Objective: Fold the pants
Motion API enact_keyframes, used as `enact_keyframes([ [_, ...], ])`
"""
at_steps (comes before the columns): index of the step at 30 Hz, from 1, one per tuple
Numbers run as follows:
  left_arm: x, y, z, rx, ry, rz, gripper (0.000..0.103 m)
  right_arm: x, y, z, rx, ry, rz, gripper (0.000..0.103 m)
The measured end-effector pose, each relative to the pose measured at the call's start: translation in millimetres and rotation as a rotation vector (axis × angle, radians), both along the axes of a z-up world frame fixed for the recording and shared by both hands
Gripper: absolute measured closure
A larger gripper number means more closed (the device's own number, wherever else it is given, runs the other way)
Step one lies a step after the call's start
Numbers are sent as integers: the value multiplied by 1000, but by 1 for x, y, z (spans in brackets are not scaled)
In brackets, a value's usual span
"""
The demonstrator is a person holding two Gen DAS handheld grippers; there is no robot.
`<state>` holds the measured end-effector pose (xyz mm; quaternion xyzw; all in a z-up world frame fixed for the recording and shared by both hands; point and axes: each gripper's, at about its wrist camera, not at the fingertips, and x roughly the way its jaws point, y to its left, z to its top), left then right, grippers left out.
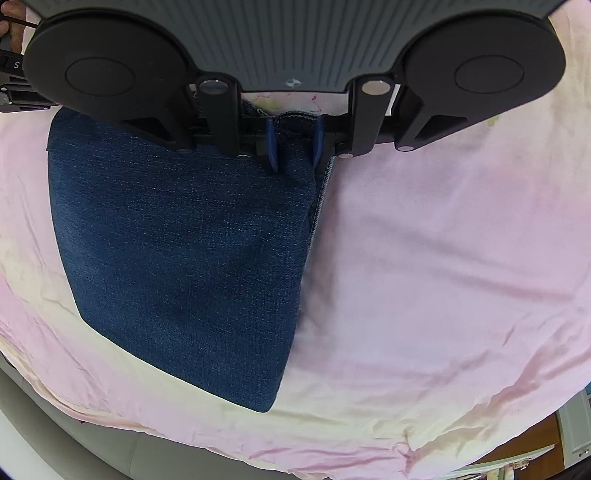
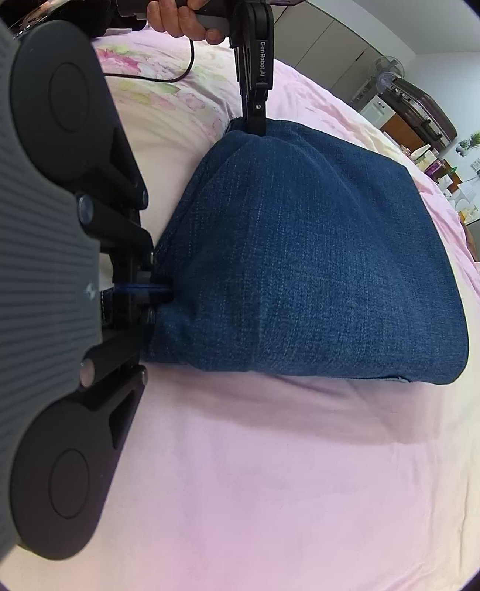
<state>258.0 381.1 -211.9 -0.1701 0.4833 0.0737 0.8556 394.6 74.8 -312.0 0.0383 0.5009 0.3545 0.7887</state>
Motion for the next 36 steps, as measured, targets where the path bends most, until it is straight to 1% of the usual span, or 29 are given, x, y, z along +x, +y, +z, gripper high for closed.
enact_keyframes([
  [2, -3, 3, 0, -24, -3, 22, 74, 1, 0, 1, -9, 0, 10, 103],
  [3, -3, 2, 2, -24, 0, 33, 74, 0, 1, 4, -12, 4, 12, 103],
  [5, -4, -5, 10, 15, 8, 33, 72, -1, 1, 4, -15, 19, 2, 103],
  [7, -6, -14, 23, 74, 8, 13, 67, -2, 4, 10, -30, 25, 5, 103],
  [8, -8, -19, 30, 100, 7, 2, 64, -5, 5, 17, -43, 19, 22, 103],
  [9, -10, -21, 36, 122, 5, -8, 58, -7, 6, 24, -50, 6, 50, 103],
  [10, -14, -22, 44, 133, -2, -11, 54, -9, 5, 31, -54, -9, 72, 102],
  [11, -18, -21, 52, 131, -20, -12, 44, -11, 3, 38, -49, -22, 87, 96],
  [12, -21, -18, 60, 116, -46, -11, 31, -13, 0, 49, -36, -41, 101, 81],
  [13, -24, -14, 68, 94, -75, -3, 25, -14, -5, 57, -20, -65, 107, 73],
  [14, -24, -9, 75, 68, -101, 11, 16, -13, -10, 65, -3, -86, 106, 65],
  [15, -23, -3, 78, 39, -119, 32, 14, -11, -15, 73, 15, -104, 102, 63],
  [16, -21, 4, 79, 9, -127, 55, 13, -6, -20, 79, 31, -113, 93, 62],
  [18, -11, 18, 71, -71, -116, 97, 13, 10, -30, 84, 76, -103, 47, 52],
  [20, 0, 30, 56, -157, -96, 116, 13, 29, -37, 82, 125, -60, -11, 52],
  [22, 10, 37, 39, -219, -94, 132, 13, 49, -42, 75, 181, -1, -66, 50],
  [24, 19, 41, 25, -233, -86, 129, 13, 68, -43, 65, 218, 51, -103, 47],
  [26, 30, 47, 9, -264, -59, 107, 13, 83, -39, 55, 232, 93, -119, 46],
  [28, 37, 54, -5, -326, -44, 84, 9, 99, -37, 44, 242, 137, -132, 46],
  [30, 44, 62, -14, -382, -35, 61, 8, 114, -35, 31, 261, 184, -143, 45],
  [34, 60, 75, -28, -476, -15, 16, 8, 141, -30, 3, 352, 278, -160, 44],
  [36, 68, 75, -33, -511, -18, 3, 11, 153, -25, -7, 389, 309, -159, 49],
])
